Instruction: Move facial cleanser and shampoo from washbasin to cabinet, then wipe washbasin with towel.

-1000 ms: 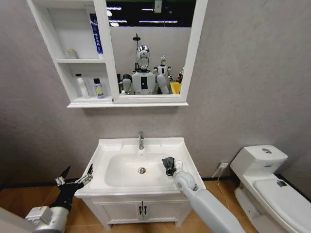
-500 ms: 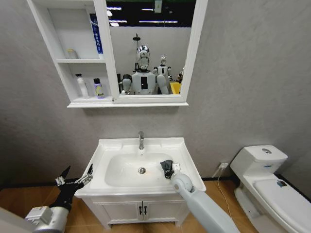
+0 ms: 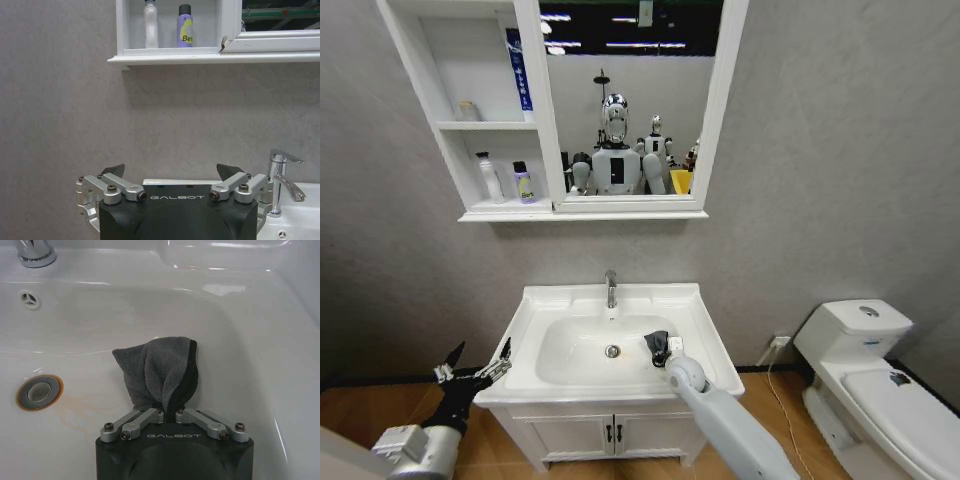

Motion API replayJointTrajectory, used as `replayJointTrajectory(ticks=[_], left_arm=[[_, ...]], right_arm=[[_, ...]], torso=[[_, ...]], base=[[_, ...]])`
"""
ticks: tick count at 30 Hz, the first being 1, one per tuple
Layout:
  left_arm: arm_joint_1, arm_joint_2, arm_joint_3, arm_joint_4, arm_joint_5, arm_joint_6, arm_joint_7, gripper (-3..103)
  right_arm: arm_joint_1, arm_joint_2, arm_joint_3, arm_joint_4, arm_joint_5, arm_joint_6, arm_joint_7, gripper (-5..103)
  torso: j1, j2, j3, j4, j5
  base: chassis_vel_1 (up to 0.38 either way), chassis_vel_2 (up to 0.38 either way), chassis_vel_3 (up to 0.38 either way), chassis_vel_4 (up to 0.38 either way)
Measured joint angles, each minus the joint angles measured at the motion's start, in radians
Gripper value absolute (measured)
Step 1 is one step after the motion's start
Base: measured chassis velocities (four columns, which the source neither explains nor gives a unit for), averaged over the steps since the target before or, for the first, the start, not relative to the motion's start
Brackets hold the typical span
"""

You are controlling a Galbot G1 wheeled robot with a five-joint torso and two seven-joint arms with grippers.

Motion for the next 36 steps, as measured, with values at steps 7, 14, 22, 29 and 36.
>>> replayJointTrajectory(ticks=[7, 14, 22, 29, 36], left_arm=[[0.000, 0.000, 0.000, 0.000, 0.000, 0.000, 0.000, 100], [0.000, 0.000, 0.000, 0.000, 0.000, 0.000, 0.000, 100], [0.000, 0.000, 0.000, 0.000, 0.000, 0.000, 0.000, 100], [0.000, 0.000, 0.000, 0.000, 0.000, 0.000, 0.000, 100], [0.000, 0.000, 0.000, 0.000, 0.000, 0.000, 0.000, 100]], right_arm=[[0.021, 0.029, -0.005, -0.051, -0.011, 0.006, -0.025, 4], [0.037, 0.060, -0.015, -0.094, -0.022, 0.010, -0.045, 4], [0.069, 0.097, -0.034, -0.148, -0.043, 0.016, -0.076, 4], [0.094, 0.120, -0.044, -0.183, -0.056, 0.011, -0.112, 4], [0.110, 0.135, -0.061, -0.210, -0.066, 0.011, -0.138, 4]], torso=[[0.000, 0.000, 0.000, -0.0002, -0.0001], [0.000, 0.000, 0.000, -0.0003, -0.0001], [0.000, 0.000, 0.000, -0.0003, -0.0001], [0.000, 0.000, 0.000, -0.0003, 0.0000], [0.000, 0.000, 0.000, -0.0002, 0.0000]], base=[[0.000, 0.000, 0.000, 0.000], [0.000, 0.000, 0.000, 0.000], [0.000, 0.000, 0.000, 0.000], [0.000, 0.000, 0.000, 0.000], [0.000, 0.000, 0.000, 0.000]])
